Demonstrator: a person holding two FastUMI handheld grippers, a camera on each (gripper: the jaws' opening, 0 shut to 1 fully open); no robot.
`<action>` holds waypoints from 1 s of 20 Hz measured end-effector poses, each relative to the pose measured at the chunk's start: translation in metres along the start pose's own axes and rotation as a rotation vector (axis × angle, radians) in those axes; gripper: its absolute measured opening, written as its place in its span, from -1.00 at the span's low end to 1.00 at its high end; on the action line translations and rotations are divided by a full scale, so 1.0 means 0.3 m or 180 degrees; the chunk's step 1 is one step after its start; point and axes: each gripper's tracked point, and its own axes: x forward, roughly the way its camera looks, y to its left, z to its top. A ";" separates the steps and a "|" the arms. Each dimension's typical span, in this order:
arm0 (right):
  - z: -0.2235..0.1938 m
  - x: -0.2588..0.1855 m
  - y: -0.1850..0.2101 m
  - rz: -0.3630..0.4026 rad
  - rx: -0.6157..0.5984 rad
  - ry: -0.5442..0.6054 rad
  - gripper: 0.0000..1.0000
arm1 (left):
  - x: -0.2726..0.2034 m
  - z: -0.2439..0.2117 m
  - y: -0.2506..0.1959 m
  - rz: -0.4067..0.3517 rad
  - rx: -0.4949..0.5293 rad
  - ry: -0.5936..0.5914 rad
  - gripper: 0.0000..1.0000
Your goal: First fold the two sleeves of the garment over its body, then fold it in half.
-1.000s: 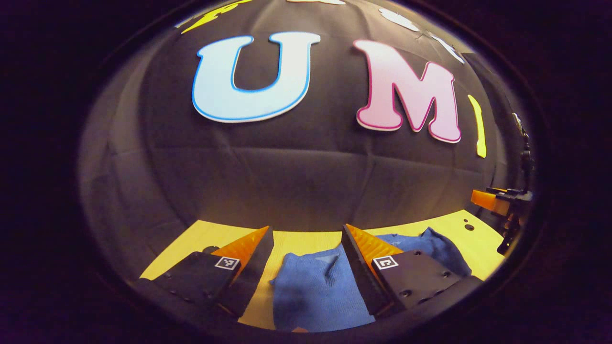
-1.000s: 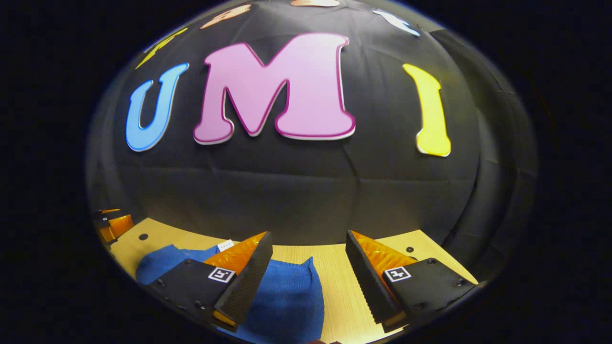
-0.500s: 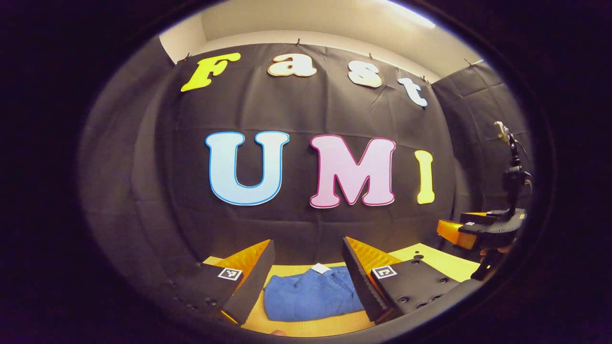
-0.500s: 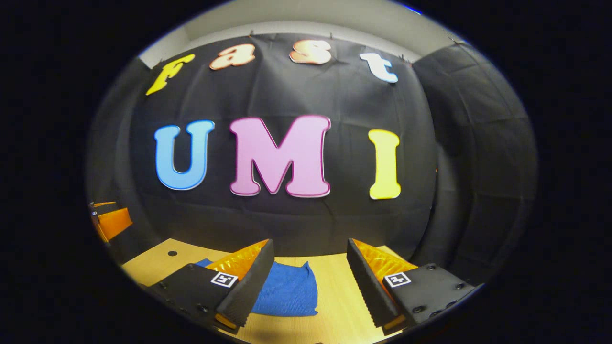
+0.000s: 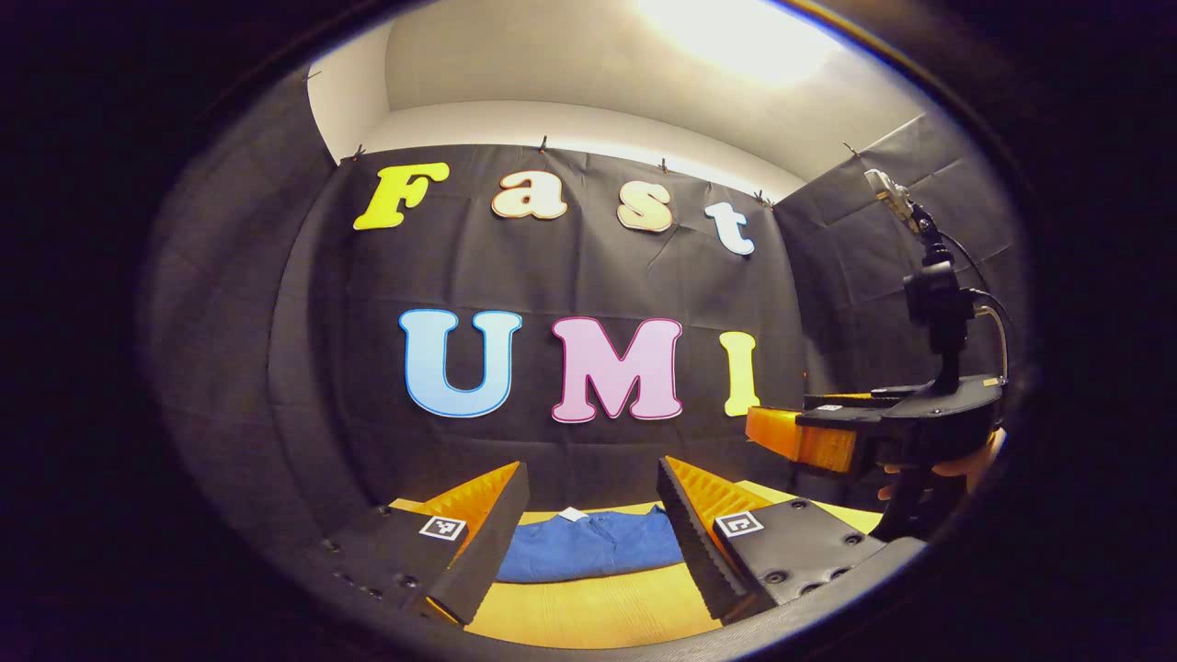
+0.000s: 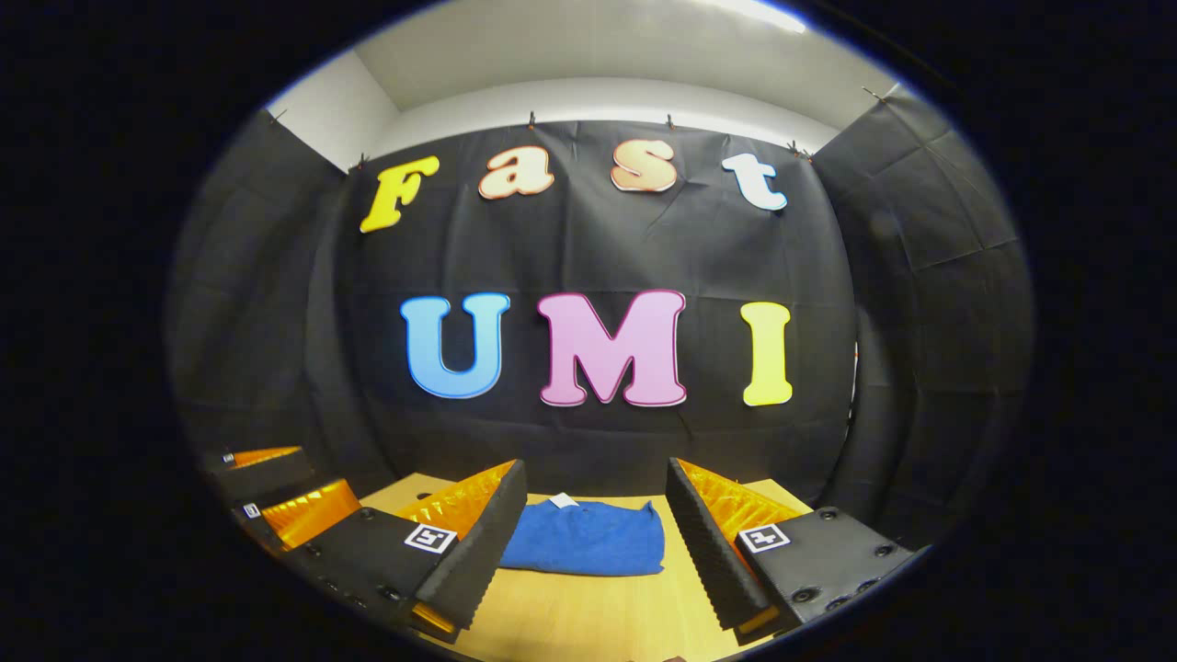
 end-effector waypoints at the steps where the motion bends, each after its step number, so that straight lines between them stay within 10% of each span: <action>1: -0.008 -0.030 0.013 0.0001 -0.0006 -0.0020 0.91 | -0.035 -0.002 0.023 0.0083 0.0069 0.0027 0.63; 20: -0.047 -0.113 0.228 0.0528 0.0071 0.0089 0.91 | -0.174 0.035 0.135 0.0541 -0.0069 0.0081 0.61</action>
